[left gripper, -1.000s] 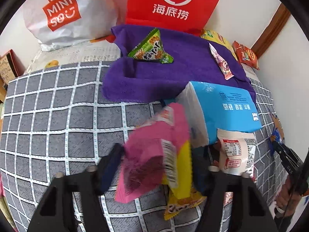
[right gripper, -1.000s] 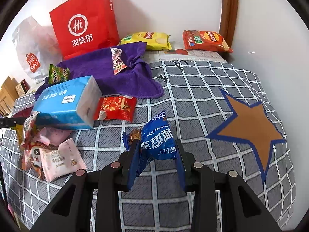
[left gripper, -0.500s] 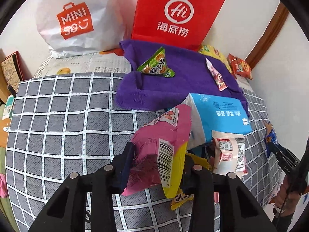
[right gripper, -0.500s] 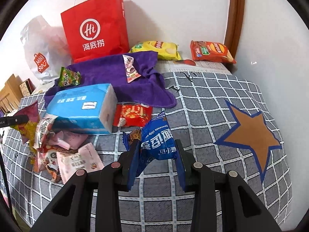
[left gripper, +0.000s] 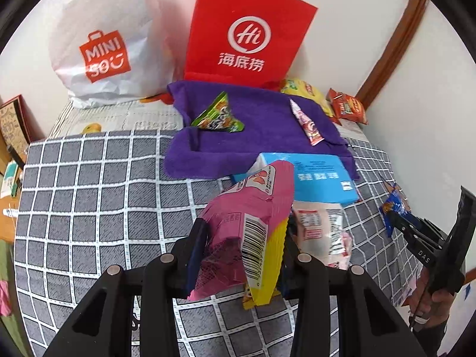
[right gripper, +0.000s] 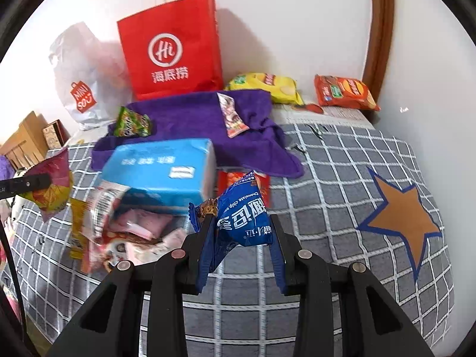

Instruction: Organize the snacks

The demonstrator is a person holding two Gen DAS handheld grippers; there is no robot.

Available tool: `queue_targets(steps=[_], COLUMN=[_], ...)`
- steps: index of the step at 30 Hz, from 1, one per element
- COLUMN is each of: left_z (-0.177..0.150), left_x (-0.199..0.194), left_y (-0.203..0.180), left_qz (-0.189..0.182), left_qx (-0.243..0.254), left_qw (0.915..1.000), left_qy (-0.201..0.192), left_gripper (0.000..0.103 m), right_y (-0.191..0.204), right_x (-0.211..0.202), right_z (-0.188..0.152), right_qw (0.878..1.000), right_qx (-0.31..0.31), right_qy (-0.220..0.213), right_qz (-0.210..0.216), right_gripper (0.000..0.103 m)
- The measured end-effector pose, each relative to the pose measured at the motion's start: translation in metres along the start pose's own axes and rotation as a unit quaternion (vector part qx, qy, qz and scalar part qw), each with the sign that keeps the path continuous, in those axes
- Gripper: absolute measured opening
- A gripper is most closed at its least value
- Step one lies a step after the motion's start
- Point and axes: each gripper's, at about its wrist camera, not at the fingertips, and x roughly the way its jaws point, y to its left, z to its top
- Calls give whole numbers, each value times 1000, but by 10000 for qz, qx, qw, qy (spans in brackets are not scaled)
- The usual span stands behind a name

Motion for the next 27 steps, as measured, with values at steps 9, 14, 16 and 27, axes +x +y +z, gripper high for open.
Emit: queue_targets(steps=[9,14,16,27], left_z=[17,27,31,56], left_x=[-7,-7,-6,-7], left_y=[-19,-29,-33,-50], left_qz=[-232,-266,-282,-260], left_qx=[163,224,255,395], left_qw=[9996,9994,9992,9987], left_qy=[-73,-92,-87,-164], left_gripper=[38,38,38,38], right_y=[18,21,22,36], right_x=[-4,-1,1,9], right_z=[26,40,45,76], right_qw=[9998,9997,9996,9991], right_qx=[-85,-83,-77,-136], right_qy=[-118,-127,-140,-209], right_qz=[135,169,222,347], right_gripper=[35,35,35,35])
